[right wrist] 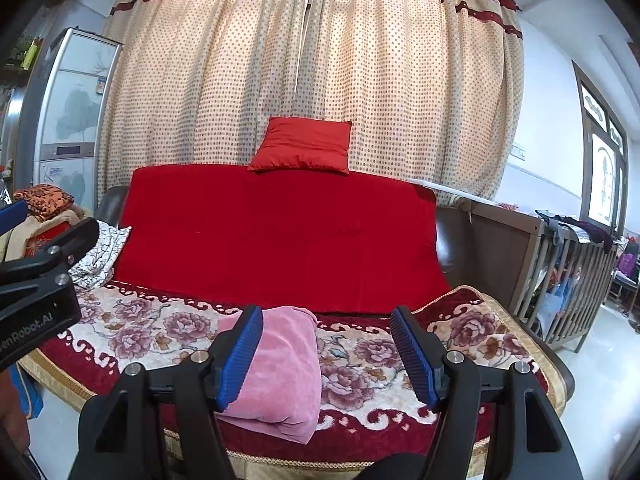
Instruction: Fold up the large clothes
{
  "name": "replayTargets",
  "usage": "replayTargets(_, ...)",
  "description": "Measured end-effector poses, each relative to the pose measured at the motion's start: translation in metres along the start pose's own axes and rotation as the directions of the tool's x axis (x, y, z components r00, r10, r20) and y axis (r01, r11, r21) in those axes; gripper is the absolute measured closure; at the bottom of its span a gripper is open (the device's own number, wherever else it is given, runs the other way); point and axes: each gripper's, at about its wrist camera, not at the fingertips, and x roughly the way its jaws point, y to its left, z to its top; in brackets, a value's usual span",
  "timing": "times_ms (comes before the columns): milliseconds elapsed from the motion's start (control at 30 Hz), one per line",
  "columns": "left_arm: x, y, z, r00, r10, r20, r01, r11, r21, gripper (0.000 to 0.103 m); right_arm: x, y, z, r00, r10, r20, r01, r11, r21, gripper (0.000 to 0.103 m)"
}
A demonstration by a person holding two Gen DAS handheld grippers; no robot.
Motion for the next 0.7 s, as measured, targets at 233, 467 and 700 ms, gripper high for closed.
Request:
replayTargets(233,0.000,0.002,-0.001,1.000,0.001,-0.002,-0.001,1.000,-0.003,0.007,-0.007,0.000,-0.006,1.000,0.009,-0.010,-0.009,1.000,-0.004,0.032)
replayTargets(467,0.009,0.008,-0.008,1.000,0.010,-0.026,-0.010,1.000,-0.012,0.007,-0.008,-0.003,-0.007,1.000,0.005,0.001,-0.005,1.000,0.013,0.032)
replayTargets(700,0.022,0.008,-0.015,0.999,0.000,-0.054,-0.001,1.000,-0.019,0.007,0.003,-0.001,-0.011,1.000,0.015,-0.013,-0.015,0.999,0.031,0.032)
